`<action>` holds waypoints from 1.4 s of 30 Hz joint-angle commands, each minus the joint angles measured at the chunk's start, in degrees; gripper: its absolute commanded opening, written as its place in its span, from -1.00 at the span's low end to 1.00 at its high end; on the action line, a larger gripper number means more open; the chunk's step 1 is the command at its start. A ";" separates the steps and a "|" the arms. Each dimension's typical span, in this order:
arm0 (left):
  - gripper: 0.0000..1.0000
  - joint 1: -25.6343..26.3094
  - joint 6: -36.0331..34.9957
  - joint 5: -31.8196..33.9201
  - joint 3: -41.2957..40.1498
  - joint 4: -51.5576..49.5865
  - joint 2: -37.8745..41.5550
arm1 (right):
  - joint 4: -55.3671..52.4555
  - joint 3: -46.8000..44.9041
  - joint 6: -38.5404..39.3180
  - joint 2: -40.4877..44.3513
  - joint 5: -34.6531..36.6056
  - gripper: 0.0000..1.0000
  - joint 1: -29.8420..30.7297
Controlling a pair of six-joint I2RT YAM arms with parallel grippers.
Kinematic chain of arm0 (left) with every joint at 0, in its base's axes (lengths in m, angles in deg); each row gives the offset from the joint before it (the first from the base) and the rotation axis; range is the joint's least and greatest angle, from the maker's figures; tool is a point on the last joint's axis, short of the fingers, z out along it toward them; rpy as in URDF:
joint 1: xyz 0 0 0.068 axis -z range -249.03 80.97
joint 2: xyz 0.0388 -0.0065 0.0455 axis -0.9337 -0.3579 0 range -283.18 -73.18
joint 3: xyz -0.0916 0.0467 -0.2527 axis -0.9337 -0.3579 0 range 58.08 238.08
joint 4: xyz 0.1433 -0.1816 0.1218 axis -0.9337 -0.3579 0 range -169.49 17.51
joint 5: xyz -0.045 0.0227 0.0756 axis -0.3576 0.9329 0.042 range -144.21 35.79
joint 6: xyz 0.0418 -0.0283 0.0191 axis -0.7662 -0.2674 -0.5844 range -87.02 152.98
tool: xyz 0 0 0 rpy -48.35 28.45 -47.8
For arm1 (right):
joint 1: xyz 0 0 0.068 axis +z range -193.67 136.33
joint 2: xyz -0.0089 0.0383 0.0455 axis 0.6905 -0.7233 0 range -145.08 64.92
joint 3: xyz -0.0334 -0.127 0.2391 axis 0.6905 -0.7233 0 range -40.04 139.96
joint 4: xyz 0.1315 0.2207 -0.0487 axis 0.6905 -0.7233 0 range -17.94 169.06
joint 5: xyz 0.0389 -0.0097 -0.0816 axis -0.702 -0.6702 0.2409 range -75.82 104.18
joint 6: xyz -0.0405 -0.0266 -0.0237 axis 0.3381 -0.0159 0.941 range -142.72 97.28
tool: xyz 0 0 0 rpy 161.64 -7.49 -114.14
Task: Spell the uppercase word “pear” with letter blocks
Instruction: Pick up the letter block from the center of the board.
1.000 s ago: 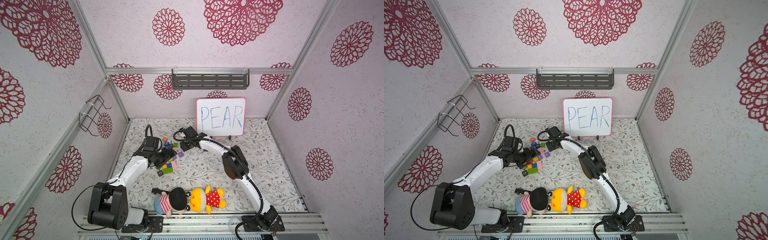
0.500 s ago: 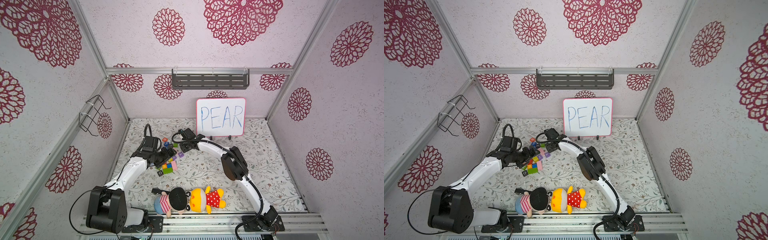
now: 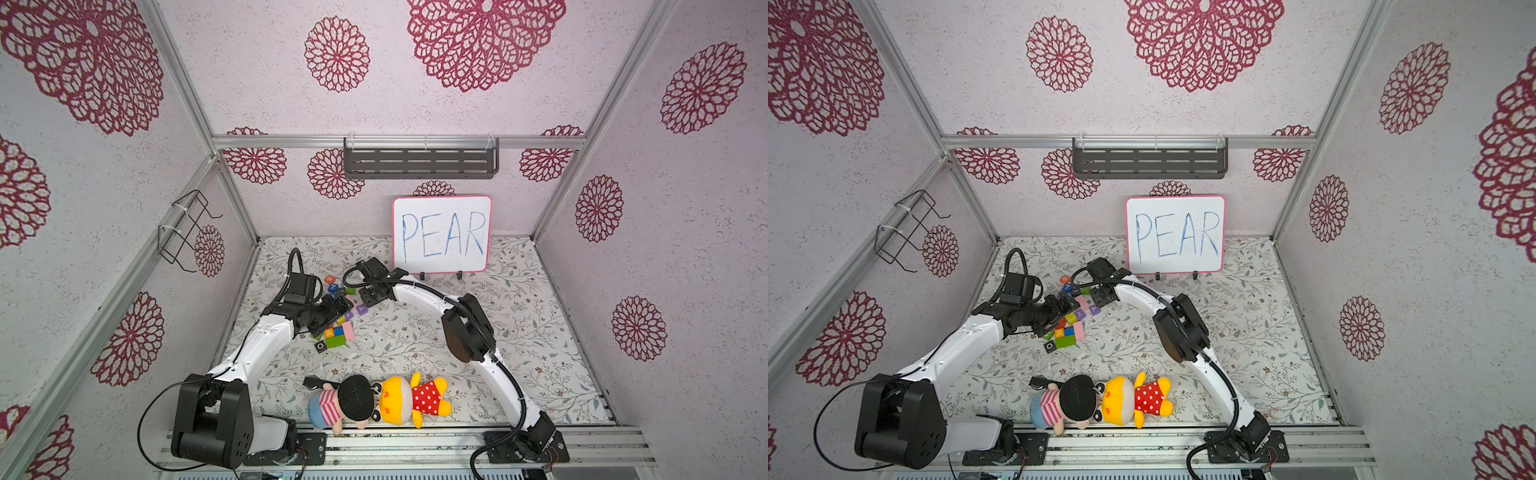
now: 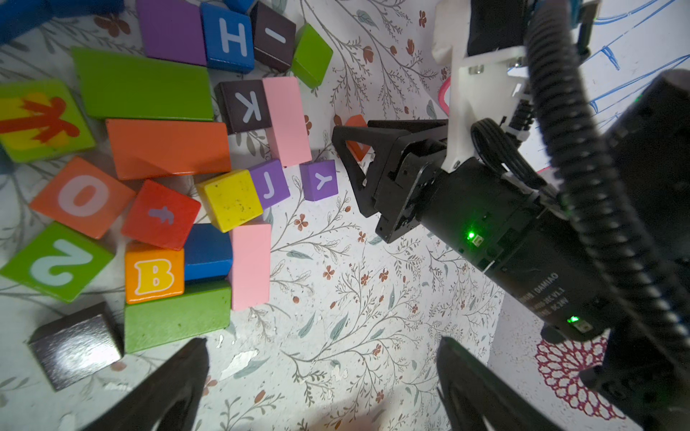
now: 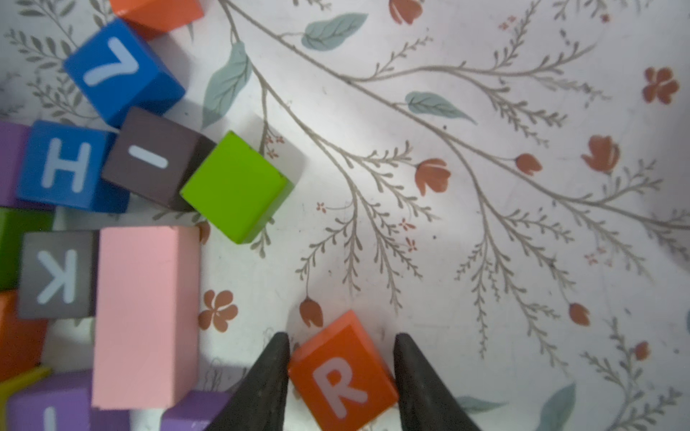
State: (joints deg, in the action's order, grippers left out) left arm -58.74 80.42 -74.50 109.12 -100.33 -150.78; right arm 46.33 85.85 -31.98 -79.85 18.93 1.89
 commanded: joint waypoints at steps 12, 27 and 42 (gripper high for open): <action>0.96 -0.36 0.37 0.25 -0.50 0.58 1.13 | -6.18 1.56 0.28 -0.25 0.43 -0.18 0.23; 0.96 -0.28 0.64 0.16 -0.68 0.59 1.66 | -7.15 1.51 -1.36 1.09 0.52 -0.41 0.32; 0.96 0.34 1.07 -0.01 -0.70 0.85 2.28 | -6.57 0.42 -12.47 5.18 5.26 -0.56 1.11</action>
State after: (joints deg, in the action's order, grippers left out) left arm -58.68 81.08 -74.50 108.71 -100.24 -149.64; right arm 42.02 86.46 -40.98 -79.17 21.71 2.68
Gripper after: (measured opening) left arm 0.979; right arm 0.414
